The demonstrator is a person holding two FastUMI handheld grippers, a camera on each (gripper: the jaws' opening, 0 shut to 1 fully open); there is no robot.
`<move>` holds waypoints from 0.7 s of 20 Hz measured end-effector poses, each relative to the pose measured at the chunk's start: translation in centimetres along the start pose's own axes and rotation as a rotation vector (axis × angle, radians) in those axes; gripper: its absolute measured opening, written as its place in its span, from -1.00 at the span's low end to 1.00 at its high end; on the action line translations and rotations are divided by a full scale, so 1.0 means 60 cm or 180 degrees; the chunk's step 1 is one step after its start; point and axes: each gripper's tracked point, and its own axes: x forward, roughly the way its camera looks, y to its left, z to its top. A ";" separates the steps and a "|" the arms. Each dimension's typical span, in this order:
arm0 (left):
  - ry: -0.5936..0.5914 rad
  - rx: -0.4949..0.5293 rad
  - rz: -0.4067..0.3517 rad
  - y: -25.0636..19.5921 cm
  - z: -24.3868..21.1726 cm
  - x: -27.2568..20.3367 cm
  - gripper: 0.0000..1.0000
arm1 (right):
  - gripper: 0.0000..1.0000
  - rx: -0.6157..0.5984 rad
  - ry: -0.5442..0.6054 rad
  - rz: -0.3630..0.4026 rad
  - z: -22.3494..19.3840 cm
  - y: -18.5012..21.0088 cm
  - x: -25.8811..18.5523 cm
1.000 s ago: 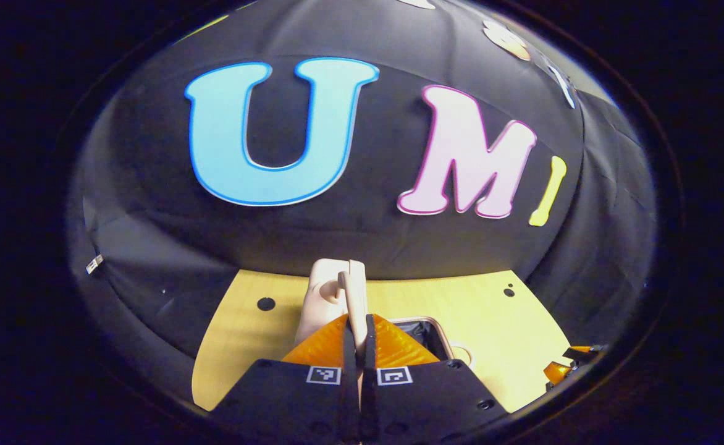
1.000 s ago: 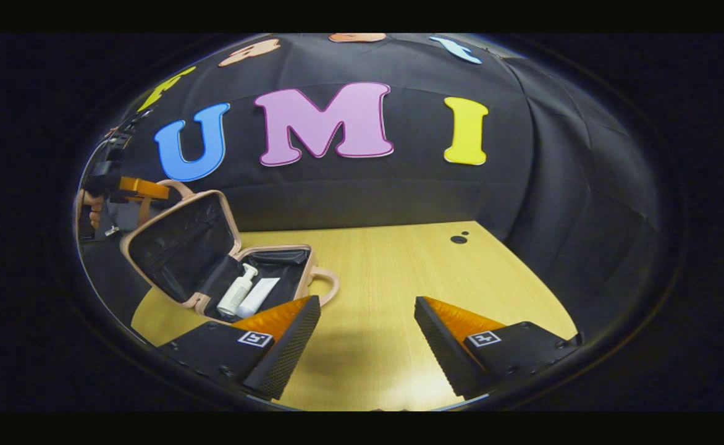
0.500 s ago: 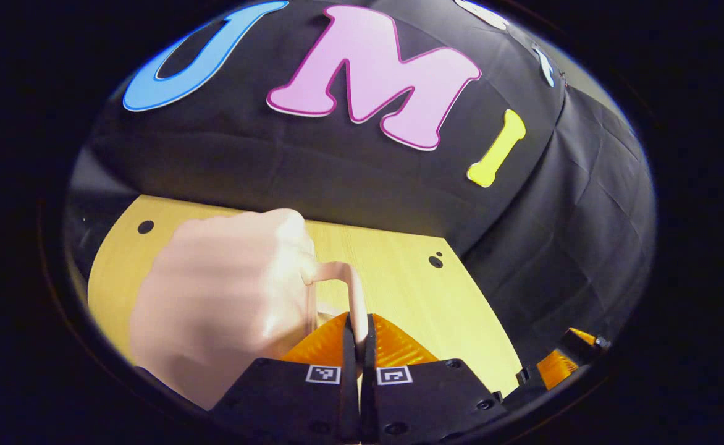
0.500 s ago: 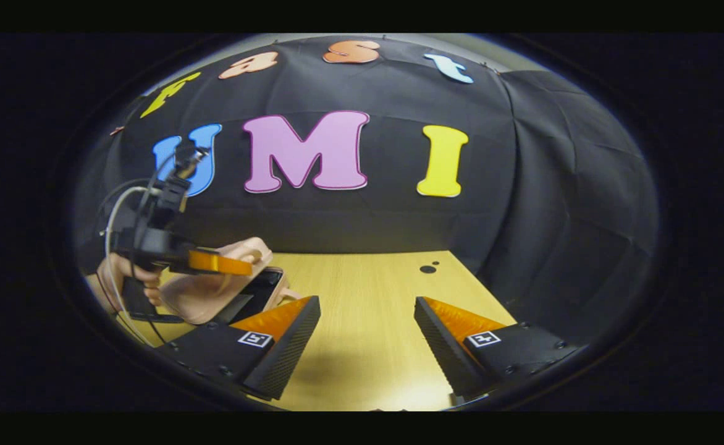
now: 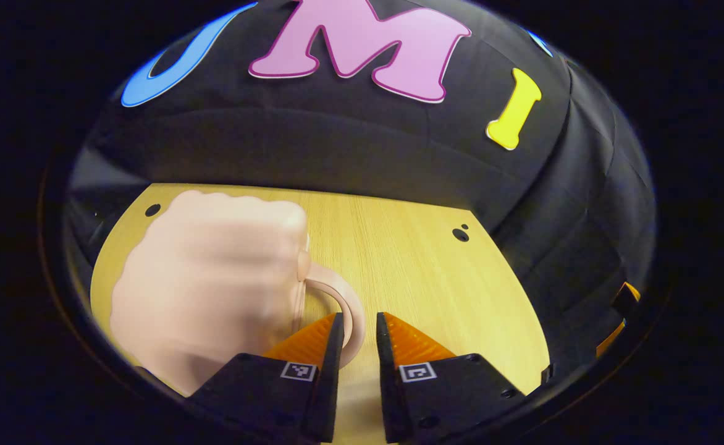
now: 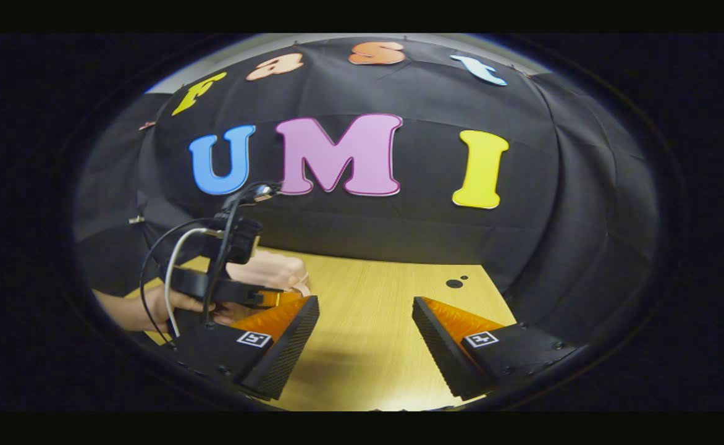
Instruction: First open the suitcase, pack the skin care products into it, and then close the suitcase.
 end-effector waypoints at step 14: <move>-0.1448 0.0792 0.0540 0.095 0.039 -0.486 0.94 | 0.94 0.0145 -0.0514 -0.0203 0.108 0.071 -0.159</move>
